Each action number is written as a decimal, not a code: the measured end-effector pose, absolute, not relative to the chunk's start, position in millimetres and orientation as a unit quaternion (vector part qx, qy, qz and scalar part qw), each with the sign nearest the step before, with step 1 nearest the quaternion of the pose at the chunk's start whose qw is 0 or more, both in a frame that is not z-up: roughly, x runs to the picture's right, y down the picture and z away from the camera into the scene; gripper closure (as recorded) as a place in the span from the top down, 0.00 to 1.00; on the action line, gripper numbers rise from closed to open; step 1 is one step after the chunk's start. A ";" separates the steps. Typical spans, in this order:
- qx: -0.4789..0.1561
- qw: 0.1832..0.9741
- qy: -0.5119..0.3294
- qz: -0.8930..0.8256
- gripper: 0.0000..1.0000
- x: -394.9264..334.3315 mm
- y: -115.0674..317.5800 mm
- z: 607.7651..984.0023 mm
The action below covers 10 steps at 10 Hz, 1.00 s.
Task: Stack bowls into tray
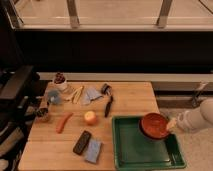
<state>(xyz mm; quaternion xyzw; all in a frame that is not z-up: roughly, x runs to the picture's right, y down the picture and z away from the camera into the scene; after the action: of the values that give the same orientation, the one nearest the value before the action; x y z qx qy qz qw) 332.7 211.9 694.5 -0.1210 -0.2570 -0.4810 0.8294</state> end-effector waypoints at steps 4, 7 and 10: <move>-0.092 0.844 -0.252 -0.464 0.52 329.8 218.9 699.7; -0.090 0.850 -0.245 -0.458 0.78 325.3 218.9 711.3; -0.100 0.852 -0.248 -0.450 0.80 325.5 224.6 718.2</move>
<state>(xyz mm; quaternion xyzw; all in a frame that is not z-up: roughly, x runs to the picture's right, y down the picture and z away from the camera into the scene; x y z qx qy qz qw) 325.5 224.6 718.2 -0.0997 -0.2476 -0.4505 0.8520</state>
